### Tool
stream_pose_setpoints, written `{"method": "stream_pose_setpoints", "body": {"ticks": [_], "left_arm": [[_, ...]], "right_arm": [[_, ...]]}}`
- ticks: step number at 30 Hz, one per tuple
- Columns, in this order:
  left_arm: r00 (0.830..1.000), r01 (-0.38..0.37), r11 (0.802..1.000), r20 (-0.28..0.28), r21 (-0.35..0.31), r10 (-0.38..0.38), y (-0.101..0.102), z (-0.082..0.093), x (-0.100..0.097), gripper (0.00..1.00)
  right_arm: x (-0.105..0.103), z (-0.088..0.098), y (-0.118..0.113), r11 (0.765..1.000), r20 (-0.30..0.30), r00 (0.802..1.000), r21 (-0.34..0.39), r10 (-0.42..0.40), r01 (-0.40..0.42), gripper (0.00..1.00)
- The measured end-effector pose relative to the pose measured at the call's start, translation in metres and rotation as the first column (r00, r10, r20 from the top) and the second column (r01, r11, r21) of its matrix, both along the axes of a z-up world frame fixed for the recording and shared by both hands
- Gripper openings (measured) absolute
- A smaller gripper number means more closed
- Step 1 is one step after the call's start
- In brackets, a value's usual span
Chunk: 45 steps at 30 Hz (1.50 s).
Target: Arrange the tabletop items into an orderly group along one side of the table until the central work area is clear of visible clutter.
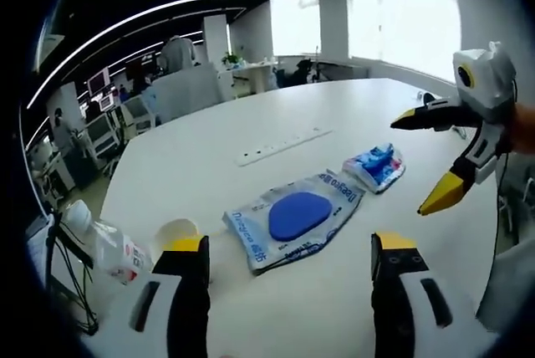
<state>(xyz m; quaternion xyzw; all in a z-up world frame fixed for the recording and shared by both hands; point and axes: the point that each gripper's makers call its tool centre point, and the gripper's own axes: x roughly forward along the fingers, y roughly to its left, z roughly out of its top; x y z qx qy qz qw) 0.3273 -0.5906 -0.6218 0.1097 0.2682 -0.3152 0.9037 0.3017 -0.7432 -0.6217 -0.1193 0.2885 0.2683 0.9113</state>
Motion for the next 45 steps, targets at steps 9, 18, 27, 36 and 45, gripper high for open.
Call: {"method": "stream_pose_setpoints", "body": {"ticks": [9,18,27,36,45], "left_arm": [[1.000,-0.015,0.998,-0.017,-0.056,0.014,-0.004,0.006,-0.020,0.96],[0.999,-0.013,0.998,-0.040,-0.068,0.010,-0.007,0.002,-0.039,0.99],[0.999,0.001,1.000,-0.041,-0.031,-0.003,-0.002,0.000,-0.047,0.98],[1.000,0.011,1.000,-0.023,-0.027,-0.012,0.001,0.005,-0.048,0.96],[1.000,0.022,0.999,-0.016,-0.033,-0.023,-0.003,-0.003,-0.062,0.92]], "right_arm": [[-0.010,0.007,0.001,1.000,0.013,1.000,0.015,0.009,-0.010,1.00],[-0.023,0.013,0.000,0.999,0.021,1.000,0.038,0.010,-0.011,0.99],[-0.030,0.023,0.002,0.998,0.052,0.998,0.057,0.029,-0.032,0.97],[-0.037,0.021,-0.002,0.998,0.062,0.997,0.038,0.048,-0.051,0.92],[-0.048,0.011,0.002,0.997,0.062,0.997,0.060,0.037,-0.041,0.90]]}}
